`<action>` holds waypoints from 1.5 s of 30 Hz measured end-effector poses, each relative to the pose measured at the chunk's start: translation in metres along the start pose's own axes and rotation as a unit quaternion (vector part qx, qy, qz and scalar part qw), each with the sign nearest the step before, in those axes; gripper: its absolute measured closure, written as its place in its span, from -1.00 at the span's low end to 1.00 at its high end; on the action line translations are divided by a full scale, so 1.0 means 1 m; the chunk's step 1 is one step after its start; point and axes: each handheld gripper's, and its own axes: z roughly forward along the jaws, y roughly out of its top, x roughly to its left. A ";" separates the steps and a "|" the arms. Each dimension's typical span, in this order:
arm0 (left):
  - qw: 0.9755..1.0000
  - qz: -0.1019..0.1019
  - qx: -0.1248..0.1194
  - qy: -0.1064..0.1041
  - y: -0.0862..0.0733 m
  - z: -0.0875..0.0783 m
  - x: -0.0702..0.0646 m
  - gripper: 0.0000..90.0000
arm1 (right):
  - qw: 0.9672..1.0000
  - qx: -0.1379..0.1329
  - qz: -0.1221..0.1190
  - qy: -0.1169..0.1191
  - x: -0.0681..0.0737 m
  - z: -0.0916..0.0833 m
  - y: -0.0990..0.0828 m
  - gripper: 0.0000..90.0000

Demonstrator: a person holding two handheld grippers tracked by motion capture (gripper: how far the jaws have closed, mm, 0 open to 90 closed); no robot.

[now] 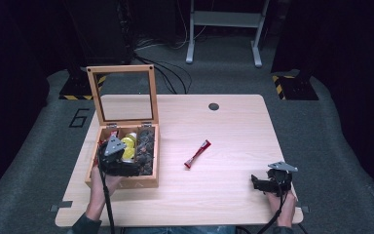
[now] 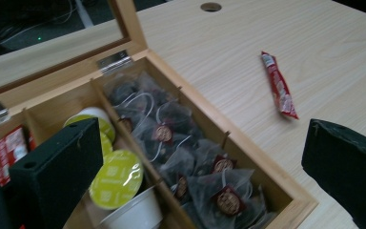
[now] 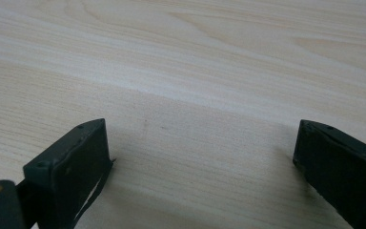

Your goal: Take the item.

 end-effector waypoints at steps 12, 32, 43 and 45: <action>0.998 -0.037 0.003 0.050 -0.042 -0.034 0.036 -1.00 | 1.000 0.000 0.000 0.000 0.000 0.000 0.000 -0.91; 0.994 -0.076 -0.023 0.079 -0.118 -0.076 0.068 -1.00 | 1.000 0.000 0.001 -0.001 0.000 0.000 0.000 -0.91; 0.994 -0.086 0.010 0.069 -0.163 -0.060 0.079 -1.00 | 1.000 0.000 0.001 -0.001 0.000 0.000 0.000 -0.90; 0.994 -0.089 0.015 0.066 -0.167 -0.056 0.080 -1.00 | 1.000 0.000 0.001 -0.001 0.000 0.000 0.000 -0.91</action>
